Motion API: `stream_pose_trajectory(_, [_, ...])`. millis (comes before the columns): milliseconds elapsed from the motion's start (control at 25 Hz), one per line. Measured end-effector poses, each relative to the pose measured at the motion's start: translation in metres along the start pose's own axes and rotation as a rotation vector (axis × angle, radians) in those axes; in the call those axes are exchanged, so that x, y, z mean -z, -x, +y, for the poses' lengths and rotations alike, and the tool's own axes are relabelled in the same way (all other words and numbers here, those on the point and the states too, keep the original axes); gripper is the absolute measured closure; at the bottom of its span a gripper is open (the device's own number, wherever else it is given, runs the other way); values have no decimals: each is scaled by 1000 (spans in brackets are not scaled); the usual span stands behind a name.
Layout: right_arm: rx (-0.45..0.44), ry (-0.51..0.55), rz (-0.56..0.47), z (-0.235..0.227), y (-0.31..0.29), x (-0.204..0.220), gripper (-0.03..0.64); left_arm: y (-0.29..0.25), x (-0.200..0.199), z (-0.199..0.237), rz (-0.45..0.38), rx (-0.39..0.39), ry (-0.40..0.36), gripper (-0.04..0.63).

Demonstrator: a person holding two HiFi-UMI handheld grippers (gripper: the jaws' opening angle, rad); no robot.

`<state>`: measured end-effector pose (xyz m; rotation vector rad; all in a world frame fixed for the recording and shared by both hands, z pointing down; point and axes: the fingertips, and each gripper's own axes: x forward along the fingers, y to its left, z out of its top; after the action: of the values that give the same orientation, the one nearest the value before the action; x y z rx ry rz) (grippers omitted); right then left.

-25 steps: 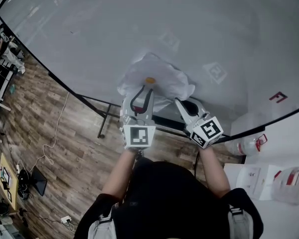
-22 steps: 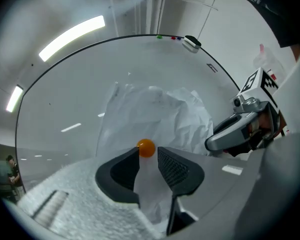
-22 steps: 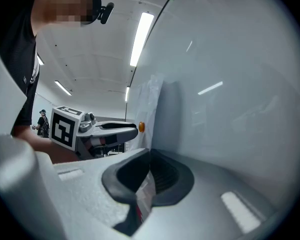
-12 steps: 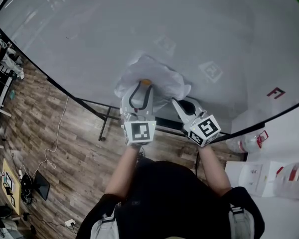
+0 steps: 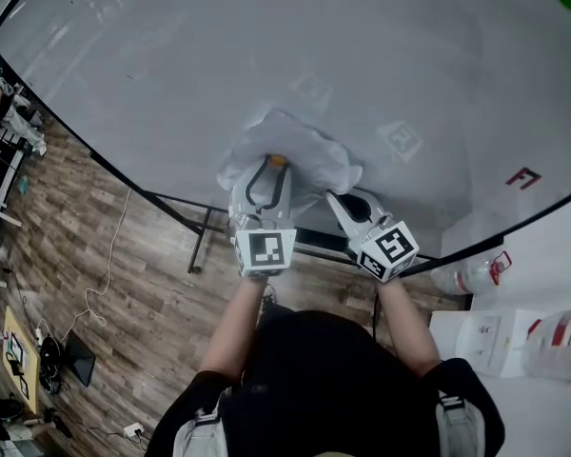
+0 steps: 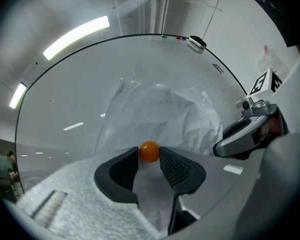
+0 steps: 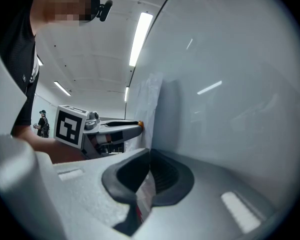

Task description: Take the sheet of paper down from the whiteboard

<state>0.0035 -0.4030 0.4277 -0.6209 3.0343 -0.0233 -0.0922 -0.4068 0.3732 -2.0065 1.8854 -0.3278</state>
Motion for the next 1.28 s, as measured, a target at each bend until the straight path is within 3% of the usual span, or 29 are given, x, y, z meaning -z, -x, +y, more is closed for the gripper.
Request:
stream_pose_trajectory(240, [1, 1, -3, 0, 0, -1, 613, -2, -11, 3, -57, -11, -32, 460])
stream_pose_trajectory(1280, [-11, -12, 1, -1, 1, 3, 614, 11, -12, 0, -79, -31, -32, 463])
